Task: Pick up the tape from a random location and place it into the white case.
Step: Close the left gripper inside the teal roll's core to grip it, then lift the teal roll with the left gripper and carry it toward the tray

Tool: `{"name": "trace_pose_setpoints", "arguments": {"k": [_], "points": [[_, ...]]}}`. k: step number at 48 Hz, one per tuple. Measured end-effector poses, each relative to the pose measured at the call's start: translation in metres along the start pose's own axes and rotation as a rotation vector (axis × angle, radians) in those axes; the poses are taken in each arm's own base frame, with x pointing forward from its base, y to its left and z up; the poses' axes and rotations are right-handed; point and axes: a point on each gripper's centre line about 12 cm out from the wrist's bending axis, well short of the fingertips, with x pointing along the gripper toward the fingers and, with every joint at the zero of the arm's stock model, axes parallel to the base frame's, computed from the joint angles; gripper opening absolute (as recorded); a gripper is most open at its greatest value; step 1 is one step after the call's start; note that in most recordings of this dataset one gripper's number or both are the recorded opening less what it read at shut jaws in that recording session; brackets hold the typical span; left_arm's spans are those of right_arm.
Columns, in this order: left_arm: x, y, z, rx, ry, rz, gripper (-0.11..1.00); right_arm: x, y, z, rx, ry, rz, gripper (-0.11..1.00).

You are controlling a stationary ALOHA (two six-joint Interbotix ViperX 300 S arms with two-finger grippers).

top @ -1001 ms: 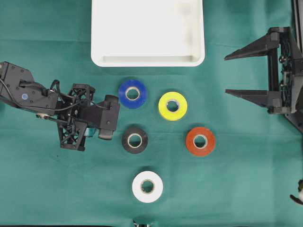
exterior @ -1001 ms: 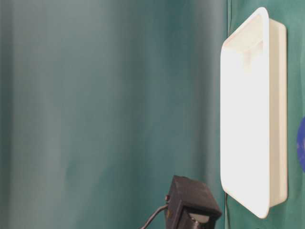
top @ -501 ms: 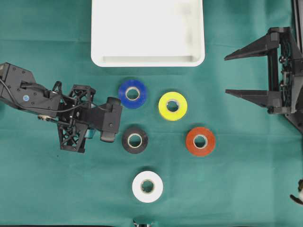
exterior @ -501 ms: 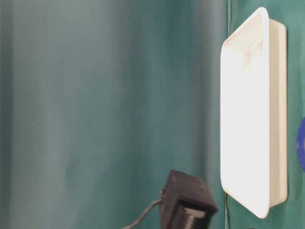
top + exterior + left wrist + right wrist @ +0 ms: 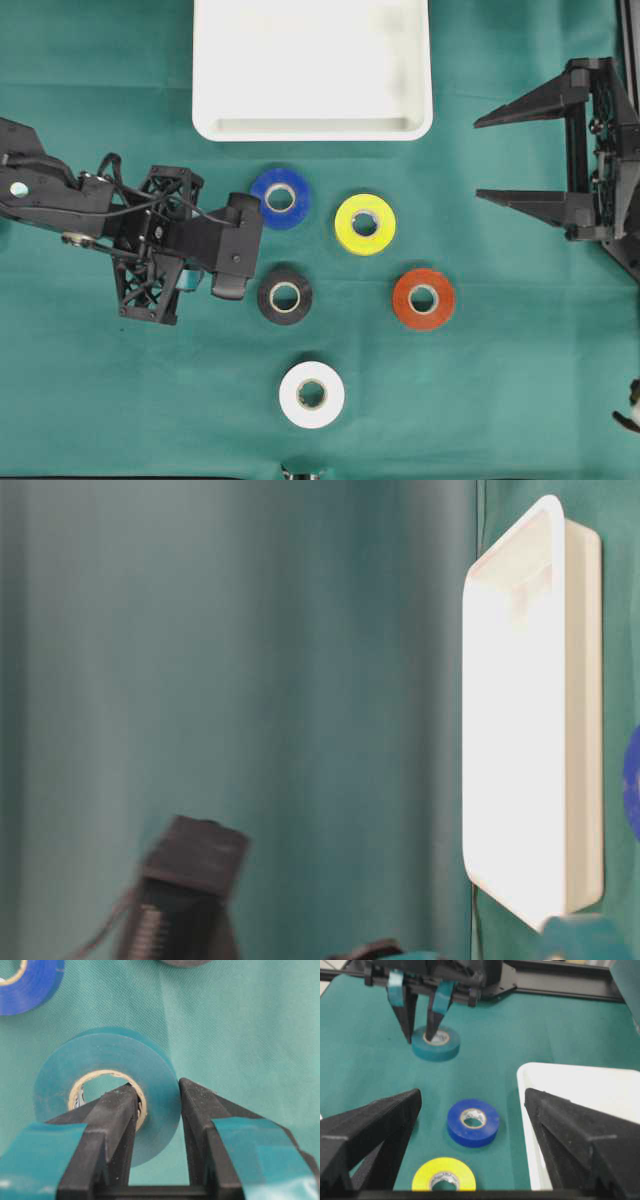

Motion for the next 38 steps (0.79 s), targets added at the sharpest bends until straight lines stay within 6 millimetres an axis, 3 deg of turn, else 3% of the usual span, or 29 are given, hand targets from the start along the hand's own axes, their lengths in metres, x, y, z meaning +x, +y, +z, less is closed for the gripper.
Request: {"name": "trace_pose_setpoints", "arguments": {"k": [14, 38], "points": [[-0.035, -0.001, 0.019, 0.003, -0.011, -0.001, 0.21, 0.0, 0.0, 0.0, 0.0, 0.001, -0.002, 0.92], [-0.131, -0.003, 0.048, 0.009, -0.087, -0.002, 0.21, 0.0, 0.0, 0.0, 0.0, 0.002, 0.0, 0.92]]}}
